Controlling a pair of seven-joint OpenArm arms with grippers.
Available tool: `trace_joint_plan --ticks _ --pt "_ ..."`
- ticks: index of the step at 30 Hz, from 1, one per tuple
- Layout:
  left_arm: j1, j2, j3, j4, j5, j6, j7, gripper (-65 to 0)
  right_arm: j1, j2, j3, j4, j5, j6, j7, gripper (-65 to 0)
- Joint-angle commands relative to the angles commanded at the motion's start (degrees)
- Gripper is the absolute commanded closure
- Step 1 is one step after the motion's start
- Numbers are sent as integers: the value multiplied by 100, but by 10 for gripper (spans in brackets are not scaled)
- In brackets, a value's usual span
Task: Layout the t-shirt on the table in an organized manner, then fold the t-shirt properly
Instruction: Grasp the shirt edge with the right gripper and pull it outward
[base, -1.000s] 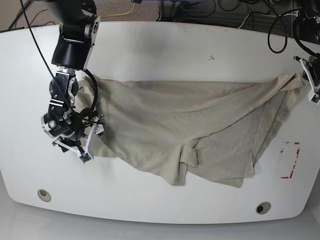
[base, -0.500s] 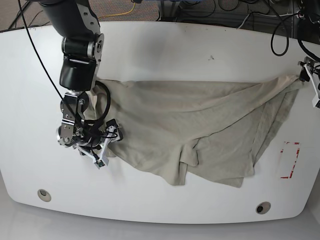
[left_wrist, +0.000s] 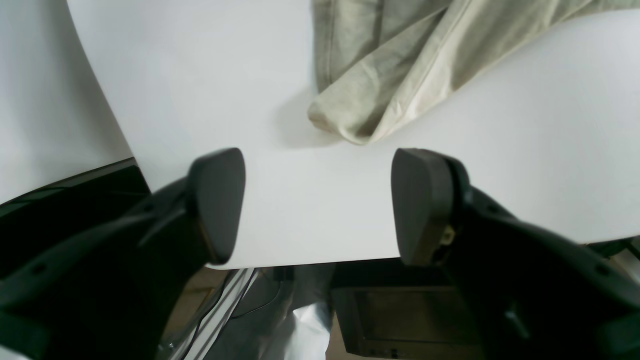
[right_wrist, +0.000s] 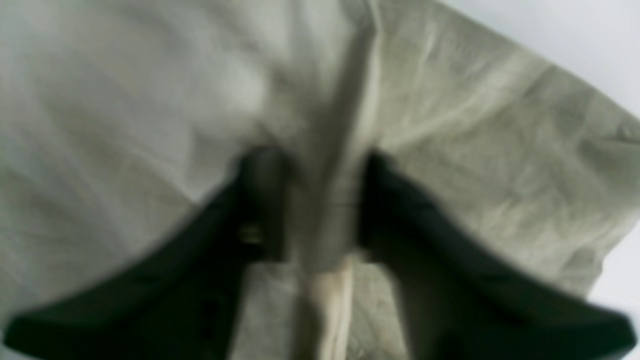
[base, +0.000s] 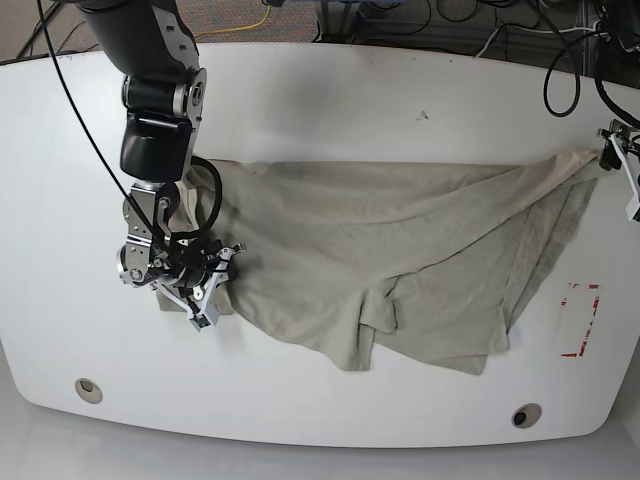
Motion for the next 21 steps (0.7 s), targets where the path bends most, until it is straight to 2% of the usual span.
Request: trace_joint_plan --ticks 2,5,11,17,21 --pt "0 0 9 0 0 0 0 -432 -9 -18 0 123 0 0 -53 -21" --pt "-9 0 18 -9 0 0 0 -432 -44 -35 0 484 18 0 -387 0" --pt "-149 0 35 -26 0 0 0 -432 -448 -185 0 1916 35 0 -1530 0" --pt "-158 0 44 -26 0 0 0 -432 -1204 -316 0 3640 35 0 -2936 0" --pt "-211 26 53 -185 0 0 0 -432 -1916 -369 -237 4756 35 0 -3363 0"
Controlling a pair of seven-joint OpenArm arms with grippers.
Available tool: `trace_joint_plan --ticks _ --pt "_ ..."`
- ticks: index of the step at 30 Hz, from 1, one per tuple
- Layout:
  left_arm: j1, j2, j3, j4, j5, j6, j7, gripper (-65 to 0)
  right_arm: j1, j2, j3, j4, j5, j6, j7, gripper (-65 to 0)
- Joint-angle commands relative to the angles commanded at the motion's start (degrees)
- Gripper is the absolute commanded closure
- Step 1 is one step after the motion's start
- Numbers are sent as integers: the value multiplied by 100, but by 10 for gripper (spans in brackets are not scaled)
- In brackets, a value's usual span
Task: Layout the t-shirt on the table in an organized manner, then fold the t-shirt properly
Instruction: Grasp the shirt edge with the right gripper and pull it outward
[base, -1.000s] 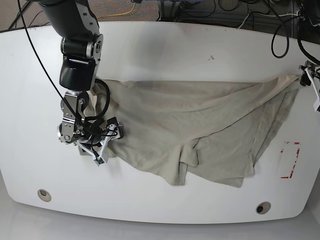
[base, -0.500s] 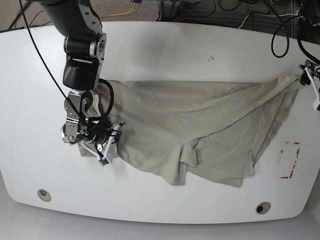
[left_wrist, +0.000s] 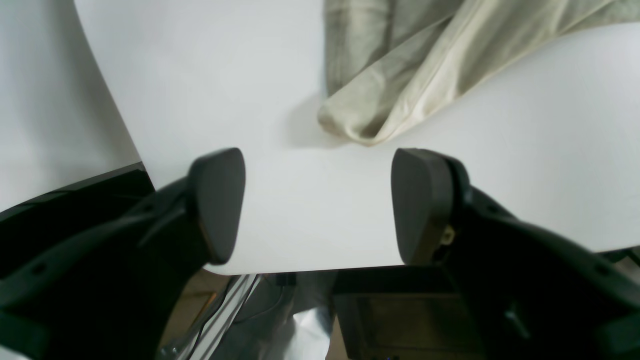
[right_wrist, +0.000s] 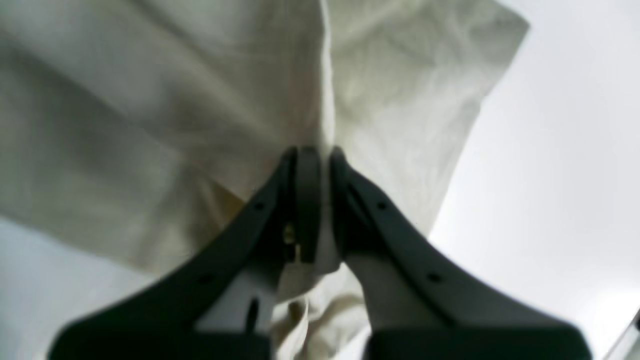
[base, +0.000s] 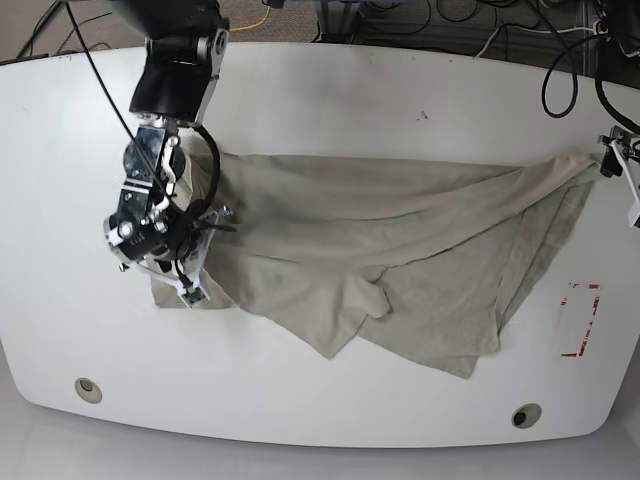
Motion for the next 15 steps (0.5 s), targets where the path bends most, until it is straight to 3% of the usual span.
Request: trace_joint_plan --ticks 6,15 --pt "-229 0 255 -343 0 0 0 -432 -1046 35 -888 1196 0 0 0 0" --pt "-448 9 536 -352 0 0 0 -432 -1873 35 -1679 1240 -9 0 0 0"
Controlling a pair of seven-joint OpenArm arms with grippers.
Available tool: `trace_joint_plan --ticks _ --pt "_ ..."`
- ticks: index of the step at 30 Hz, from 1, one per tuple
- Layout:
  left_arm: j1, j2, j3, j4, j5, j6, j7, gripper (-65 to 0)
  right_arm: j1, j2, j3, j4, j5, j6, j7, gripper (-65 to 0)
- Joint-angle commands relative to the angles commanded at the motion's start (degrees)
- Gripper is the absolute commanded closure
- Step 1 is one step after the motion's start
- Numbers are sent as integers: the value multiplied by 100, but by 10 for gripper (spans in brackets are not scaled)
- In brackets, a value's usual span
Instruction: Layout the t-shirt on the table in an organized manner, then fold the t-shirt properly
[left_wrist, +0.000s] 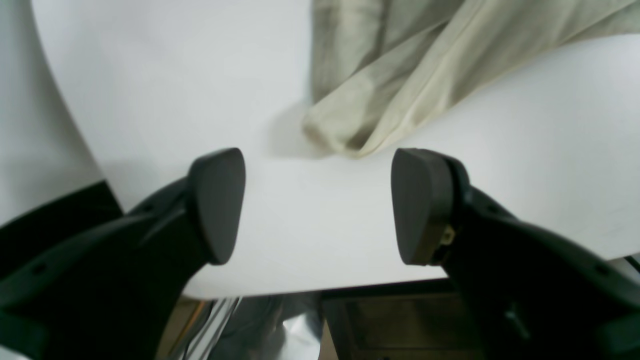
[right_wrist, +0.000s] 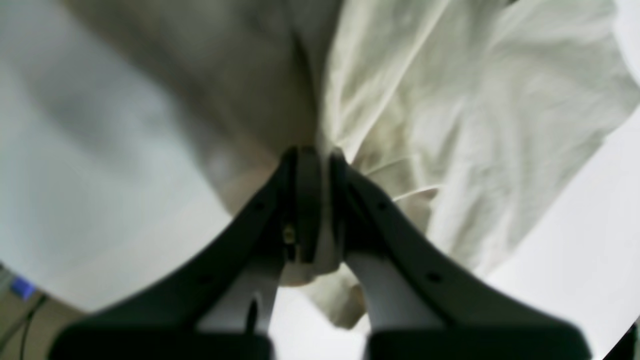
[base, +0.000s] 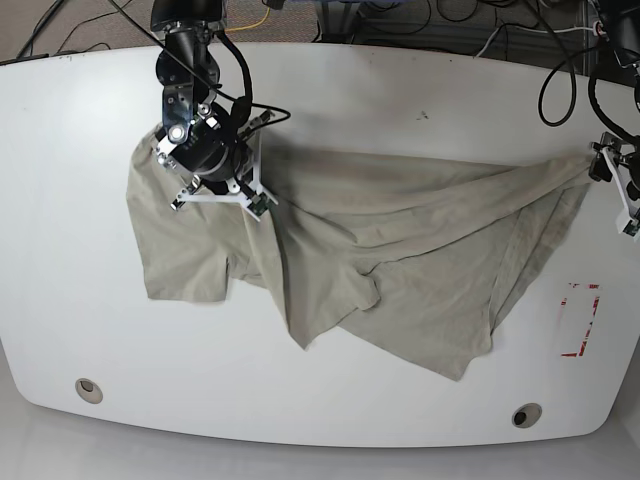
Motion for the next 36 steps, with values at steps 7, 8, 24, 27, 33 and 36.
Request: trace_joint_plan --ticks 7,8,24,27,33,36 --pt "18 26 35 -9 0 0 -185 -432 -422 -18 -97 0 0 0 0 0" --pt "35 88 35 -9 9 0 -299 -433 -431 -18 -97 0 0 0 0 0" --pt "-9 712 527 -18 985 0 -818 -519 -114 9 -88 -9 -44 0 0 0" --pt "0 686 369 -123 1187 0 -826 -522 -97 26 -79 -9 -44 0 0 0" --pt "-132 308 176 -897 1257 0 -932 -522 -88 62 -79 -18 -44 0 0 0" --pt "-281 264 185 -1327 1266 0 -1081 -522 -88 70 -79 -18 -44 0 0 0"
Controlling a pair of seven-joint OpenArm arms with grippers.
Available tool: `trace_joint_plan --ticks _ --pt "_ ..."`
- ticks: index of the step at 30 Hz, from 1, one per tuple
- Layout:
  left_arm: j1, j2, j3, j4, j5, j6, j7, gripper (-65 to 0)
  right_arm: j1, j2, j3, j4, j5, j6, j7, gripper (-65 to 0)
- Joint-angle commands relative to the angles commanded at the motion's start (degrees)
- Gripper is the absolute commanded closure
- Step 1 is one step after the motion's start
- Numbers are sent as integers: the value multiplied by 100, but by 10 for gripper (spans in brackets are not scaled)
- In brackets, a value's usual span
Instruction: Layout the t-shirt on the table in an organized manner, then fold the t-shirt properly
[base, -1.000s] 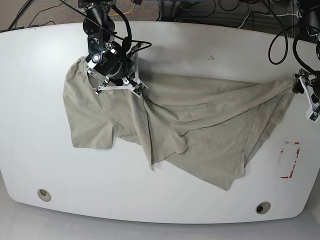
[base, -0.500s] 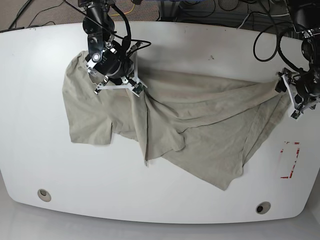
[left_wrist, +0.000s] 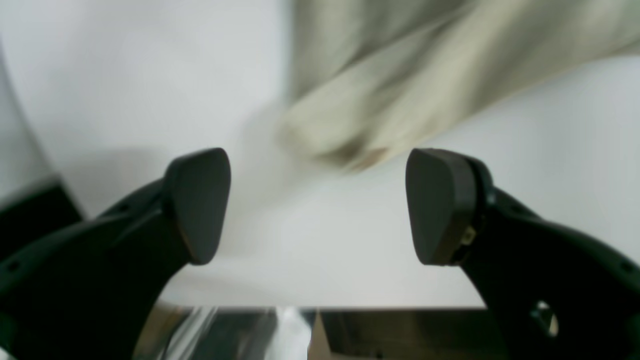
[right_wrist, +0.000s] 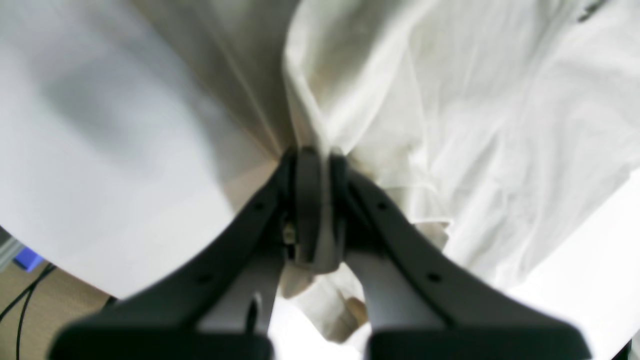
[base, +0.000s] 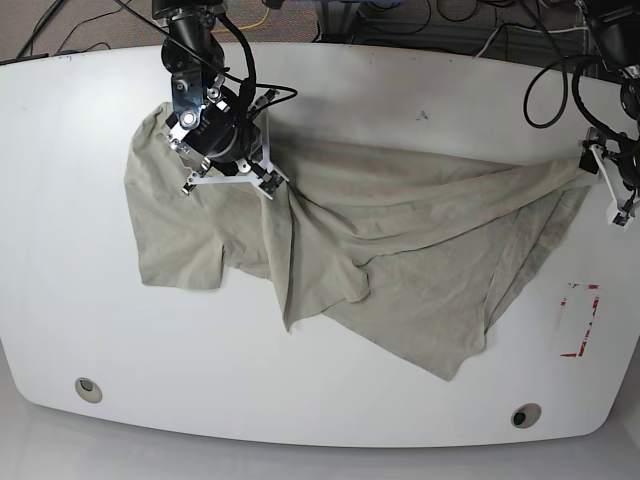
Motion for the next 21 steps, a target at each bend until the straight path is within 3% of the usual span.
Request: trace_joint_plan --ticks 5,10,17,19,21 --pt "-141 -9 62 -457 9 0 -316 -522 0 18 0 0 0 0 0 0" --pt "-387 -9 703 -756 -9 0 -334 -522 0 9 0 0 0 0 0 0" --pt "-448 18 809 -888 0 0 -343 -517 0 18 9 0 0 0 0 0" --pt "-431 18 809 -888 0 0 -343 -486 0 18 9 0 0 0 0 0" --pt "-413 18 818 -897 18 0 -343 -388 0 18 18 0 0 0 0 0"
